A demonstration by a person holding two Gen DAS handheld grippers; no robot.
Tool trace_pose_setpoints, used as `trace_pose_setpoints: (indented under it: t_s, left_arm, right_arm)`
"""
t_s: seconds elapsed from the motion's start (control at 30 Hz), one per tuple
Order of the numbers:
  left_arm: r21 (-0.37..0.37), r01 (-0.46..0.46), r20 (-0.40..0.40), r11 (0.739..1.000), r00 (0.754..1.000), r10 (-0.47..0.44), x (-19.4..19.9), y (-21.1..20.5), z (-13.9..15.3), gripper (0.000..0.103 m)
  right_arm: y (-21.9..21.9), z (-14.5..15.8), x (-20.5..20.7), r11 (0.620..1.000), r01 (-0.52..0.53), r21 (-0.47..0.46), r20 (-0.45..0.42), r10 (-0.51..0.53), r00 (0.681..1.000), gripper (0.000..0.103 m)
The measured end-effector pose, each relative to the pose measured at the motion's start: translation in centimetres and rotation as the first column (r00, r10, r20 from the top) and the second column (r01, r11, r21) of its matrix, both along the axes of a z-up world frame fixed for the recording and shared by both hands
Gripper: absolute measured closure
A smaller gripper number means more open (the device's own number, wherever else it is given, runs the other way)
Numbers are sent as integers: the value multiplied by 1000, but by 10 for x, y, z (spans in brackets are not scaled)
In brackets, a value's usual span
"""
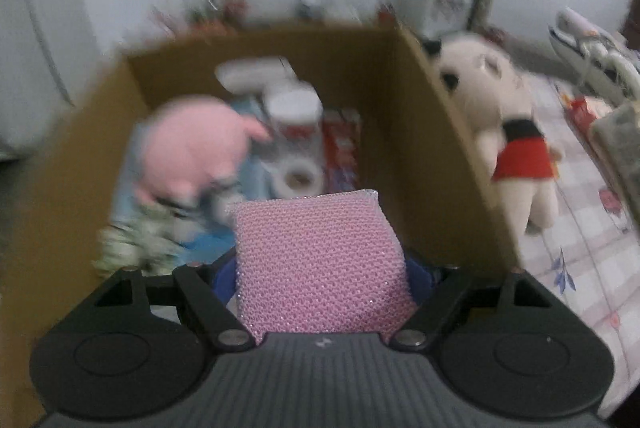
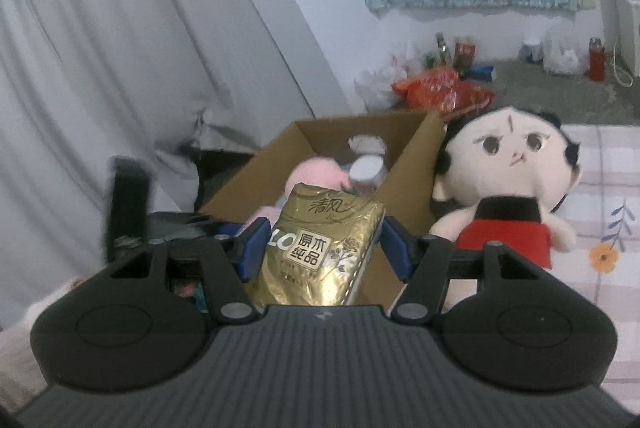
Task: Organize soft objects
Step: 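Lower the pink pad into the box with the left tool while the right tool carries the gold package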
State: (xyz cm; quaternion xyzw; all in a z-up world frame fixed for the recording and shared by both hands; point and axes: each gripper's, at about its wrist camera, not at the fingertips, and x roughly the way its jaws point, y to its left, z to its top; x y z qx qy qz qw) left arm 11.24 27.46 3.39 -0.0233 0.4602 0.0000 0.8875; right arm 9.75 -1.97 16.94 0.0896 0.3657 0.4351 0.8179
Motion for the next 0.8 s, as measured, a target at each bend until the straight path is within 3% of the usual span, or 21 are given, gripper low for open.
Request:
trace_pose_setpoints:
  t_s: [0.13,0.17,0.27,0.33,0.37,0.43,0.47,0.57,0.63,0.8]
  left_arm:
    - [-129,-12,-159,992,987,-8,20,18,-36,15]
    - [-139,-11,-165,990,986,-12,19,21,-37,11]
    - [-96,39,-154,995,987,-53,10,21,-28,3]
    - [-64,55,-133,996,989,-63,-2,22,-18,5]
    - [-65,59,-131,996,989,-67,-8,24,-14,10]
    - [-132,51,-145,990,987,-70,-9,31,-12,37]
    - [-179,35,-165,983,984,-66,-8,36,-15,63]
    - [-234,-13,-230,972,972,-42,3,38,-33,68]
    - [-287,-28,-186,958,982,-27,9,40,-39,69]
    - [-265,-33,-160,964,987,-10,17,31,-38,65]
  right_arm:
    - [10,-16,10,1000,-8,-27,-19,8,1000,43]
    - [11,-19,12,1000,-6,-31,-26,5,1000,43]
    - [12,-28,19,1000,-15,-25,-50,14,999,43]
    - [4,-29,17,1000,-16,-24,-48,15,999,43]
    - [4,-29,17,1000,-16,-20,-48,15,999,43]
    - [4,-28,15,1000,-22,-13,-49,21,999,43]
    - [3,-27,14,1000,-24,-10,-47,24,999,43]
    - [3,-23,10,999,-32,-12,-38,32,999,43]
    - [4,-22,8,999,-39,-19,-36,38,999,43]
    - [10,-17,3,998,-54,-36,-34,52,998,47]
